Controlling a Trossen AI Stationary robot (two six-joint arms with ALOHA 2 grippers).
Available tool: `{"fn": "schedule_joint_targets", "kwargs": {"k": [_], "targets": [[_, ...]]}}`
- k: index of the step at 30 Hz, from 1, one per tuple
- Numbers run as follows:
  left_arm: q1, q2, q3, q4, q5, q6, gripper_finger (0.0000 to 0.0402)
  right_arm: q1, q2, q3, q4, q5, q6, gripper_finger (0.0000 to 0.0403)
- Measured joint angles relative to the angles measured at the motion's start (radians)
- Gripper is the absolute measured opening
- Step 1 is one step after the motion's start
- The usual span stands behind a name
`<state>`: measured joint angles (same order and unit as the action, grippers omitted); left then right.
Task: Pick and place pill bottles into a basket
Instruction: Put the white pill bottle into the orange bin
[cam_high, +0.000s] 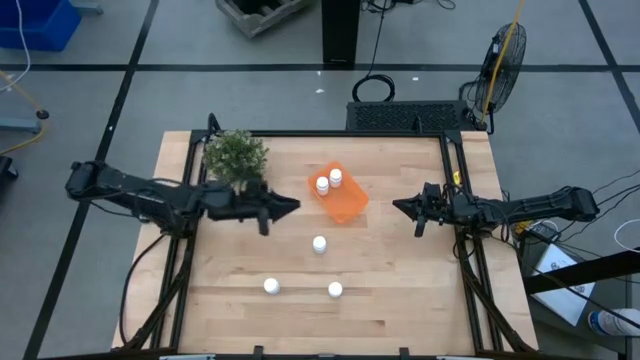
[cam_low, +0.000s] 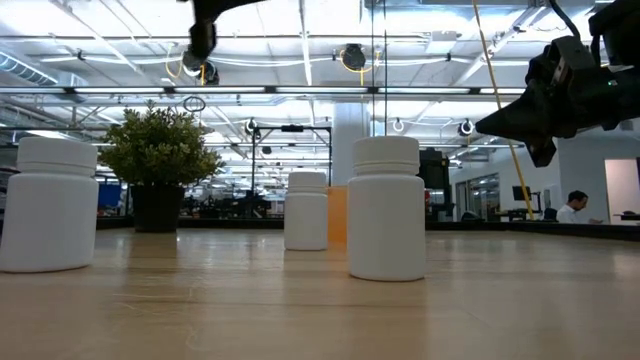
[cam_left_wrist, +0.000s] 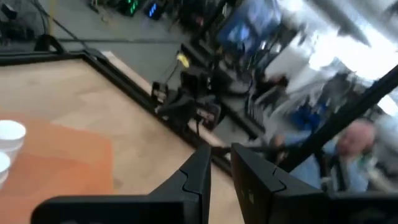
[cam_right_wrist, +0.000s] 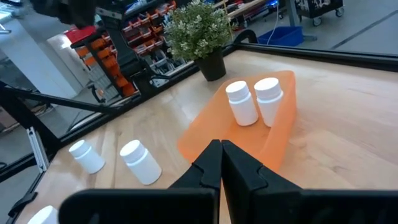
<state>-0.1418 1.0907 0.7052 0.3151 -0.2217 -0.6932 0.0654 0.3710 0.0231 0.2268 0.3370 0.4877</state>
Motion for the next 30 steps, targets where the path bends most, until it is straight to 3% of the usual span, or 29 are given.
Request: {"fn": "schedule_joint_targets", "kwargs": {"k": [5,10,14,18,24,30], "targets": [[0.035,0.153,0.238,-0.345,0.128,0.055,0.0067,0.000,0.000,0.000,-0.026,0.000,0.001,0.0000],[0.067,0.339,0.457,-0.695,0.143,0.115,0.0067,0.000,0.001,0.000,-0.053,0.001,0.032,0.0000],[0.118,0.481,0.592,-0.773,0.245,0.105,0.0067,0.000,0.001,0.000,-0.052,0.001,0.032,0.0000],[0.129,0.609,0.704,-0.871,0.275,0.127,0.0078,0.000,0.001,0.000,-0.052,0.001,0.032,0.0000],[0.121,0.731,0.821,-0.975,0.274,0.129,0.0159,0.000,0.000,0.000,-0.052,0.002,0.038,0.0000],[0.110,0.749,0.830,-1.043,0.272,0.046,0.0255,0.000,0.001,0.000,-0.053,0.002,0.051,0.0000]]}}
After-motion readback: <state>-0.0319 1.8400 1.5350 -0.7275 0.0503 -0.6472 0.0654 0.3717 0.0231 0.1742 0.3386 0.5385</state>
